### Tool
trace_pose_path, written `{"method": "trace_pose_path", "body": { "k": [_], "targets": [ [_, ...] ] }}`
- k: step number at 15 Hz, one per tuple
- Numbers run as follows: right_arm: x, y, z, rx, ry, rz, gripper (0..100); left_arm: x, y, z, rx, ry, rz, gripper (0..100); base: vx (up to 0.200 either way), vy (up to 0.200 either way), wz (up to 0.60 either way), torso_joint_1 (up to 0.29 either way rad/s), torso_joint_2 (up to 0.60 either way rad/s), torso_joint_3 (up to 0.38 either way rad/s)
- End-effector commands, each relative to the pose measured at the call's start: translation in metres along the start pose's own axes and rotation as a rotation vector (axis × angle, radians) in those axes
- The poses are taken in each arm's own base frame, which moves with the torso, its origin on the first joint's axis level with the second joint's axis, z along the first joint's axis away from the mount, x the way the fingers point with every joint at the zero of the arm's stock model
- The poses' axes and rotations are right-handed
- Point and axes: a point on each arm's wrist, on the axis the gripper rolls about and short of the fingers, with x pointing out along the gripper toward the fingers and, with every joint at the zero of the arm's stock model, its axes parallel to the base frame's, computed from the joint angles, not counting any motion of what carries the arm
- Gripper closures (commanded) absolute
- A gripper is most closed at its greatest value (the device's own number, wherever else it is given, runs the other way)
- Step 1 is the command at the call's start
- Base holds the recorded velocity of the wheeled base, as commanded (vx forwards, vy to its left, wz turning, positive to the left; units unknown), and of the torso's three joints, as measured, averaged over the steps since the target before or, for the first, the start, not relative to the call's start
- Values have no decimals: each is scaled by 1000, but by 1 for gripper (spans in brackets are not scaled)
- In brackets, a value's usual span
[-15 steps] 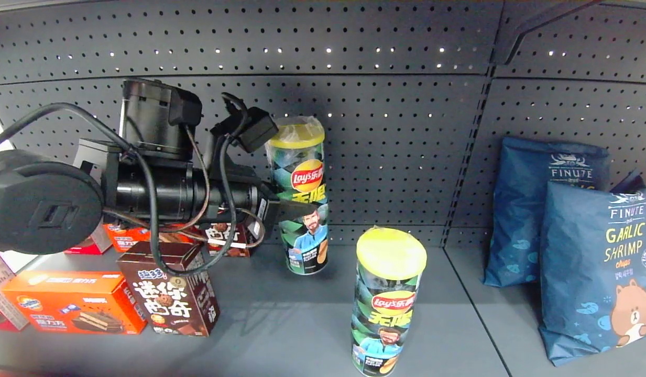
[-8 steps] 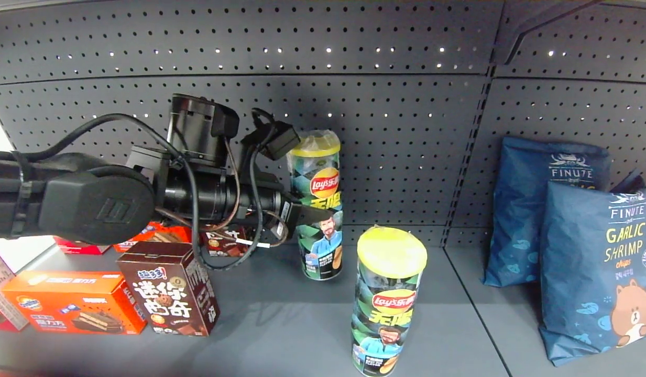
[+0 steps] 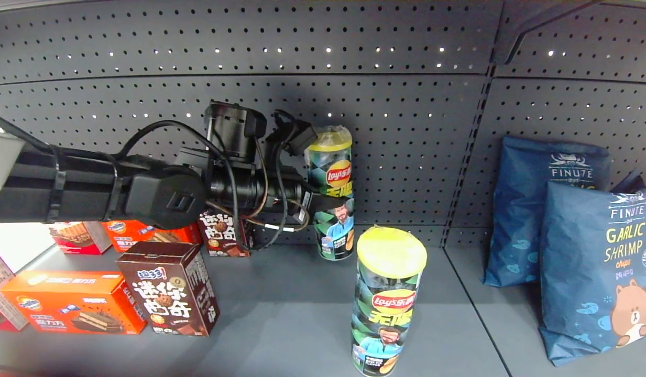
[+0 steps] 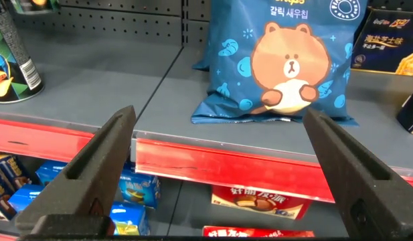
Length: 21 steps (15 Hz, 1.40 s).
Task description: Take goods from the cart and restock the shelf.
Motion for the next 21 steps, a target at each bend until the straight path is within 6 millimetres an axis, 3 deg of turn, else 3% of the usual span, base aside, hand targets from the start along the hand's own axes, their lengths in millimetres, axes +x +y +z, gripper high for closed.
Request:
{"method": "trace_pose_path", "body": {
  "k": [1, 6, 18, 19, 21],
  "targets": [
    [0, 0, 0, 1, 0, 1, 0, 14, 12, -13, 18, 21, 2, 100, 0, 0, 0, 0, 0, 0],
    [0, 0, 0, -1, 0, 1, 0, 22, 21, -24, 85, 36, -30, 100, 0, 0, 0, 0, 0, 0],
    [0, 0, 0, -1, 0, 1, 0, 34, 10, -26, 103, 25, -67, 100, 0, 0, 0, 0, 0, 0],
    [0, 0, 0, -1, 2, 1, 0, 33, 8, -28, 97, 7, -171, 100, 0, 0, 0, 0, 0, 0],
    [0, 0, 0, -1, 2, 1, 0, 32, 9, -28, 100, -9, -211, 100, 0, 0, 0, 0, 0, 0]
  ]
}}
